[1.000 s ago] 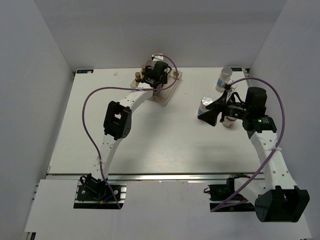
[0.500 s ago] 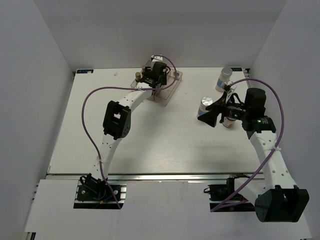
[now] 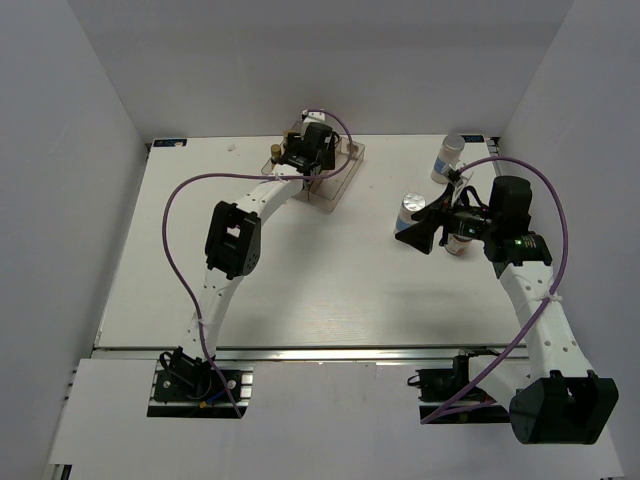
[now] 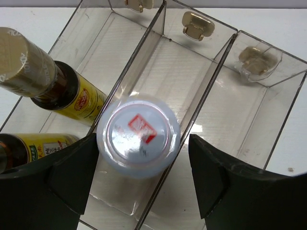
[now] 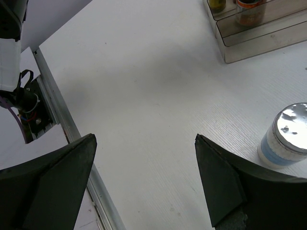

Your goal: Organize the condiment bottles

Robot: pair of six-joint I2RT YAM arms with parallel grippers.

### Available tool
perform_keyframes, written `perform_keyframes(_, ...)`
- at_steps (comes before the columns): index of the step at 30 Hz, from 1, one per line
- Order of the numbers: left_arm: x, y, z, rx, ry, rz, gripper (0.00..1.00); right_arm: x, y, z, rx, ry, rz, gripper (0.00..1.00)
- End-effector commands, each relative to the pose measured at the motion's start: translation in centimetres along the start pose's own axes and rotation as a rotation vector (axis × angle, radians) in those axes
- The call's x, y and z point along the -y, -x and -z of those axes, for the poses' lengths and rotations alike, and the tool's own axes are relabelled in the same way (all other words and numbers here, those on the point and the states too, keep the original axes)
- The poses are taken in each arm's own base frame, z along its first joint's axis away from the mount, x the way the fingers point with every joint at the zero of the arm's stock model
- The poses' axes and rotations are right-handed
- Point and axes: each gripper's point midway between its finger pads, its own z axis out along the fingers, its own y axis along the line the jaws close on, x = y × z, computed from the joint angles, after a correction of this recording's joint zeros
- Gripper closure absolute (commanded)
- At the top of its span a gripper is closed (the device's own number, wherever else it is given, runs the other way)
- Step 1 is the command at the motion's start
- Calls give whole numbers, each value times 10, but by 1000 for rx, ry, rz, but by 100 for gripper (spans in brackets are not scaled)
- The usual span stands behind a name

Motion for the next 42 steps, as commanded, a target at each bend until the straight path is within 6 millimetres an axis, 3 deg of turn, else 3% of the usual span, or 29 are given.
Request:
perform_keyframes(1,3,57,30,96,-48,41,15,2,4,1,15,-12,29,12)
perform_keyframes(6,4,68,41,101,-69,37,16,5,4,1,14,-27,38,11)
perform_keyframes(8,8,92,61,136,-113,56,19,11,6,2,19,-64,61,11)
perform_keyframes(12,14,132,104,190,-215,75,34,25,16,9,44,-171,148,14)
perform_keyframes(13,11,154,128,231,-241,89,48,32,16,12,46,-215,166,16)
perform_keyframes(14,13,151,136,219,-271,83,56,32,21,15,60,-239,192,22)
perform_keyframes(15,7,173,165,268,-298,97,71,36,22,18,63,-269,205,29)
perform_keyframes(16,4,178,179,281,-317,97,78,37,22,18,63,-277,213,39)
perform_keyframes(17,5,158,181,237,-342,76,83,36,24,21,68,-289,223,63)
perform_keyframes(18,-3,178,215,293,-375,90,87,40,24,23,66,-318,223,73)
perform_keyframes(19,-5,174,227,293,-402,86,92,41,25,25,68,-332,225,80)
perform_keyframes(20,-7,140,224,227,-414,61,93,44,24,27,61,-351,221,82)
perform_keyframes(21,-5,133,238,226,-468,47,93,52,24,31,53,-404,212,80)
perform_keyframes(22,-14,139,267,257,-497,50,93,56,23,33,39,-433,197,74)
perform_keyframes(23,-18,125,274,237,-511,41,84,62,19,36,6,-460,172,50)
perform_keyframes(24,-29,99,285,204,-513,20,76,71,16,42,-13,-512,151,37)
perform_keyframes(25,-31,85,293,188,-538,10,64,76,12,45,-31,-528,131,27)
perform_keyframes(26,-37,70,297,173,-538,2,39,82,4,47,-62,-539,105,16)
perform_keyframes(27,-48,43,304,155,-535,-18,32,94,1,60,-66,-579,76,14)
perform_keyframes(30,-69,15,316,164,-509,-59,20,114,-14,80,-115,-624,15,11)
perform_keyframes(31,-80,-6,309,134,-459,-73,18,118,-23,84,-141,-633,-9,11)
perform_keyframes(33,-89,-14,315,126,-439,-106,16,129,-37,93,-194,-679,-9,11)
perform_keyframes(37,-97,-10,328,168,-436,-102,14,145,-68,95,-278,-710,-33,11)
perform_keyframes(42,-102,-10,332,182,-425,-109,13,171,-89,101,-327,-800,-53,11)
